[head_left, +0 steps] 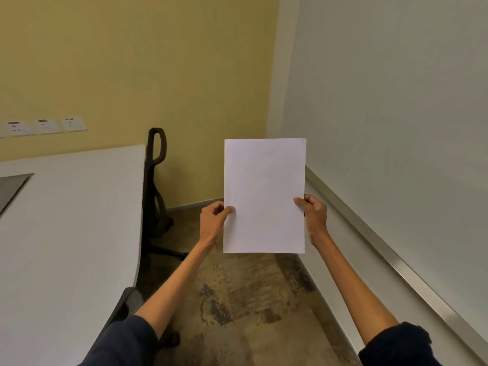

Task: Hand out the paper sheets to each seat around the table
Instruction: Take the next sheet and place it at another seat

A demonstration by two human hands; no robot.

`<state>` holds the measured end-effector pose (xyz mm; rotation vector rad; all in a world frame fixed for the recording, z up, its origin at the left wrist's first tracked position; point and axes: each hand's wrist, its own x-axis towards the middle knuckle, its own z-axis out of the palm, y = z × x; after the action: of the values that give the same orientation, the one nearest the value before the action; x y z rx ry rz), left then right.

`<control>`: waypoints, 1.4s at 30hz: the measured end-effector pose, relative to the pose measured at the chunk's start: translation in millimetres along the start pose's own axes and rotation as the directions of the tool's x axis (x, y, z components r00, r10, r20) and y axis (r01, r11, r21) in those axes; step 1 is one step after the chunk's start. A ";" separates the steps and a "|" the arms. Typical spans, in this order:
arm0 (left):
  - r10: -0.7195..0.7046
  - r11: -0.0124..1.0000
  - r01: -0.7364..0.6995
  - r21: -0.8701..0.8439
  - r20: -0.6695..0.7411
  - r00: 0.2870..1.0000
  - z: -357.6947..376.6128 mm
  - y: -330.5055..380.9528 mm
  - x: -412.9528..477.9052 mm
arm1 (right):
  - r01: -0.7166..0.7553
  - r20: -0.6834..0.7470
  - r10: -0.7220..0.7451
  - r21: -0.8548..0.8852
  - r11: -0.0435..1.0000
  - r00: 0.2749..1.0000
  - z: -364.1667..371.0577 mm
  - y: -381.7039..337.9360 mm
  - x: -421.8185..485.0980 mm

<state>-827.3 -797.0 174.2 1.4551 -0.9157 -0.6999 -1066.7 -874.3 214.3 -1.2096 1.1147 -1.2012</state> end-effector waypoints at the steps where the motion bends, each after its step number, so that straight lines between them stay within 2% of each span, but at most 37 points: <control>1: 0.006 1.000 -0.006 0.007 -0.022 1.000 -1.4 -2.3 18.1 | 0.002 0.024 -0.002 -0.005 1.000 1.000 10.6 1.8 21.8; 14: -0.010 0.997 0.029 0.065 -0.269 0.963 -55.8 -33.7 284.2 | -0.008 0.249 0.008 -0.002 1.000 0.968 208.2 32.1 295.1; 22: -0.040 0.992 0.084 0.098 -0.385 0.922 -112.8 -44.9 391.9 | 0.004 0.374 0.010 -0.038 0.999 0.928 336.6 44.8 403.7; 30: -0.096 0.985 0.162 0.057 -0.600 0.794 -162.6 -72.7 498.6 | 0.030 0.468 -0.023 -0.008 1.000 0.883 476.4 63.8 504.3; 37: -0.107 0.982 0.188 0.018 -0.768 0.632 -198.8 -80.8 576.1 | 0.052 0.653 -0.018 -0.033 0.998 0.757 594.4 63.2 584.9; 42: -0.129 0.974 0.225 -0.017 -0.861 0.492 -232.0 -86.7 592.7 | 0.022 0.745 0.018 -0.043 0.999 0.667 665.8 70.1 591.7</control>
<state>-318.1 -1188.6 167.5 1.7263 0.0112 0.0163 -362.7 -1424.1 191.8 -1.5398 0.5046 -0.5463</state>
